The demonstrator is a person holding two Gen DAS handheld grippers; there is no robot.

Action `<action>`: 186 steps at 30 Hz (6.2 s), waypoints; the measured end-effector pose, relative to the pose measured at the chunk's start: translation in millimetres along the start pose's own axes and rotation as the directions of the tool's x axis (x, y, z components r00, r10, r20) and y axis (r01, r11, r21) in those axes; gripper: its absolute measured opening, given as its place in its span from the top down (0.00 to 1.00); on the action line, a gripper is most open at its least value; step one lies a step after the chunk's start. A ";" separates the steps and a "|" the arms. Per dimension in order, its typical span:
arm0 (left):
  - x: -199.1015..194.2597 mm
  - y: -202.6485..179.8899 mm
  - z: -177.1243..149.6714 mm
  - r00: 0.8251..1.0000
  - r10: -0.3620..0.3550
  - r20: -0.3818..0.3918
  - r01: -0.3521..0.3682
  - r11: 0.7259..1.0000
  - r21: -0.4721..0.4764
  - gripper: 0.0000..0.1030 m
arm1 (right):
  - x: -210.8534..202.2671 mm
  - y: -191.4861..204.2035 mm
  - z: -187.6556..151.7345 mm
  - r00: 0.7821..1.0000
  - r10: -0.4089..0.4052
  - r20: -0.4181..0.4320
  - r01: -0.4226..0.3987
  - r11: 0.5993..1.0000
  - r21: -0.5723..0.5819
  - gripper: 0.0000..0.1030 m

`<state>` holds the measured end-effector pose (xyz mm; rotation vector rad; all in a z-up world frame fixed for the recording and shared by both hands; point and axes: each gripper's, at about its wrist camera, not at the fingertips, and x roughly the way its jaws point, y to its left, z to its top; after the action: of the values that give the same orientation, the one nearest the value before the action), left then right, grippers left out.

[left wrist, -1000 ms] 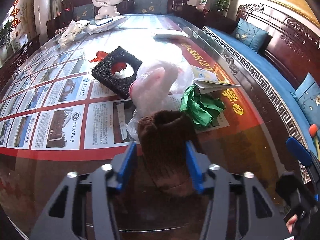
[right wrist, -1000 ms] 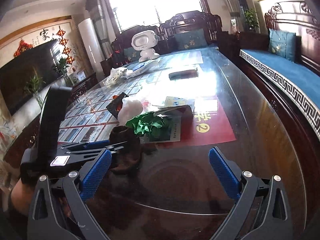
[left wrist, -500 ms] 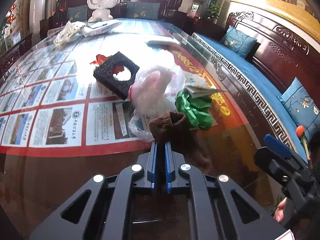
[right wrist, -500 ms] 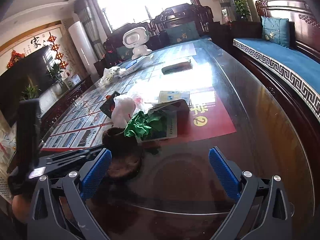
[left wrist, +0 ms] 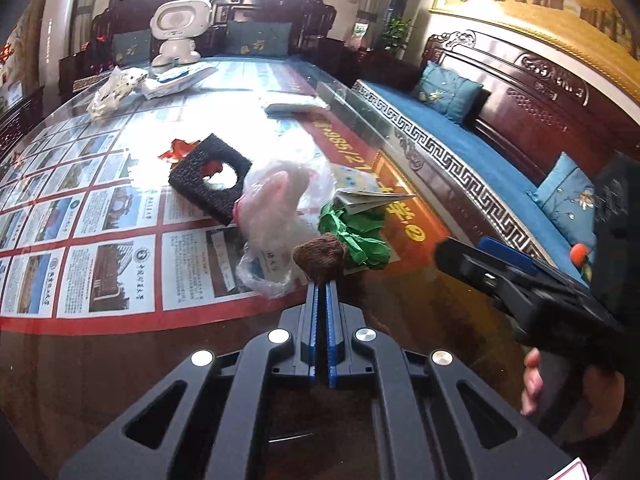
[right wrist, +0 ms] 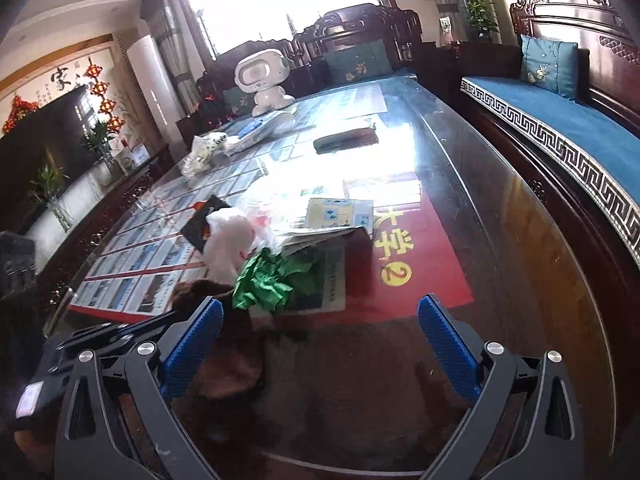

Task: Collect trash
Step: 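Grasp the green crumpled paper with the right tool, then carry the brown fabric and green paper to the bin and open both tools, then move both tools back over the table toward the plastic bag, then grasp the clear plastic bag with the left tool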

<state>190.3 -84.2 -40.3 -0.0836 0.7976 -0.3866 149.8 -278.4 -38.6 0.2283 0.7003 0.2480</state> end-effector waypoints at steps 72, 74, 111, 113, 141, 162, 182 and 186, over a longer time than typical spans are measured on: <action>-157.0 -21.5 -211.8 0.976 -0.143 -0.165 0.156 0.986 0.067 0.96 | -135.5 73.7 -216.1 0.903 0.290 -0.316 -0.320 0.946 -0.047 0.73; -150.8 -20.7 -227.0 0.970 -0.143 -0.197 0.158 0.986 0.059 0.96 | -130.8 74.4 -232.5 0.893 0.281 -0.351 -0.315 0.948 -0.042 0.73; -70.6 36.4 -310.8 0.909 -0.071 -0.412 0.032 0.994 -0.102 0.15 | -78.7 60.6 -307.6 0.844 0.175 -0.506 -0.215 0.976 -0.021 0.45; -68.1 37.5 -312.8 0.905 -0.076 -0.419 0.034 0.994 -0.108 0.15 | -78.1 59.7 -310.3 0.844 0.172 -0.508 -0.211 0.977 -0.020 0.45; -87.2 54.7 -278.5 0.971 -0.056 -0.232 -0.007 0.965 -0.262 0.05 | -87.1 56.0 -292.7 0.922 0.193 -0.335 -0.206 0.979 -0.005 0.08; -97.8 -11.4 -15.5 0.976 0.068 0.209 -0.102 0.982 0.159 0.04 | -96.5 70.2 -122.9 0.970 -0.209 0.121 0.241 0.881 -0.408 0.08; 68.6 10.3 64.6 0.996 0.073 -0.050 -0.062 0.980 0.191 0.04 | -23.2 5.3 5.4 0.995 0.094 -0.028 -0.096 0.993 -0.065 0.08; 79.4 16.7 68.0 0.994 0.090 -0.064 -0.076 0.978 0.195 0.04 | -9.1 3.2 18.5 0.994 0.106 -0.031 -0.108 0.993 -0.054 0.08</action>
<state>294.0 -102.9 -50.5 0.1447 0.8289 -0.3876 154.8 -280.4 -18.4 0.2102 0.7094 0.3735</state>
